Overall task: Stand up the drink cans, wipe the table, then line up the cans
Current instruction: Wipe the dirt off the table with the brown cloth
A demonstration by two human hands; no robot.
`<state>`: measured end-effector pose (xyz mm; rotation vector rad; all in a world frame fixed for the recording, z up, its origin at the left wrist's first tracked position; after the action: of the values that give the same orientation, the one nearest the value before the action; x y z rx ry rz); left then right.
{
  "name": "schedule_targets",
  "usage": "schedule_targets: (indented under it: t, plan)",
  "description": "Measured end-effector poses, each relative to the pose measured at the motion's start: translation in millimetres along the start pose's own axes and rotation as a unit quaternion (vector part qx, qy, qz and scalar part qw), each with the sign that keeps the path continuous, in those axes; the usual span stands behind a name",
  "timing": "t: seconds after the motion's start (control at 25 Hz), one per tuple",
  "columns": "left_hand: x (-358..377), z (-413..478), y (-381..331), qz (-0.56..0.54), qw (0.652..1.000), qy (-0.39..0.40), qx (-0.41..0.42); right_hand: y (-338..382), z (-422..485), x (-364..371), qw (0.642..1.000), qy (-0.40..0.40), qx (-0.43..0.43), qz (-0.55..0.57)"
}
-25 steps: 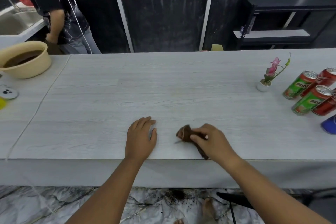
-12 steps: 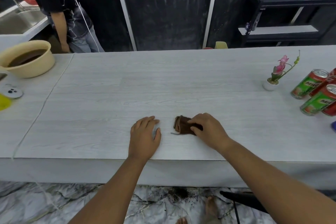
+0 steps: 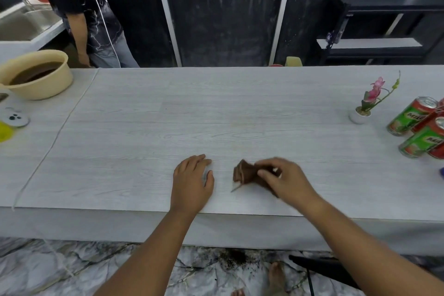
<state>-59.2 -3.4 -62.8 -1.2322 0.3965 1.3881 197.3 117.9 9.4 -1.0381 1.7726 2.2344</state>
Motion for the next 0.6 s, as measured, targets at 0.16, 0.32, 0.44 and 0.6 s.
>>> schedule_targets:
  t: [0.16, 0.32, 0.44, 0.6]
  plan:
    - [0.7, -0.4, 1.6, -0.002, 1.0, -0.005, 0.0, 2.6, 103.1, -14.1, 0.997, -0.053, 0.019, -0.047]
    - [-0.1, 0.5, 1.6, -0.001, 1.0, -0.001, 0.0, -7.6, 185.4, -4.5, 0.992, -0.026, 0.035, -0.12]
    - [0.9, 2.1, 3.3, 0.005, 1.0, 0.002, -0.001, -18.9, 216.7, 6.8, 0.985, 0.008, 0.023, -0.168]
    - [3.0, 1.9, 5.5, 0.013, 1.0, 0.002, 0.001, -32.9, 200.1, 18.9, 0.977, 0.046, -0.022, -0.205]
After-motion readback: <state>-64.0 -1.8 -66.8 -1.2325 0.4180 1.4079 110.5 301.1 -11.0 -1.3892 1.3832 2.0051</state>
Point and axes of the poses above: each hand's wrist, its own z-axis towards the middle knuckle, its own x-axis out of the palm, y = z × x, the point moved 1 cm from there along z, towards the middle knuckle, and after that the axes turned 7 degrees about -y, right-handed, at the moved point
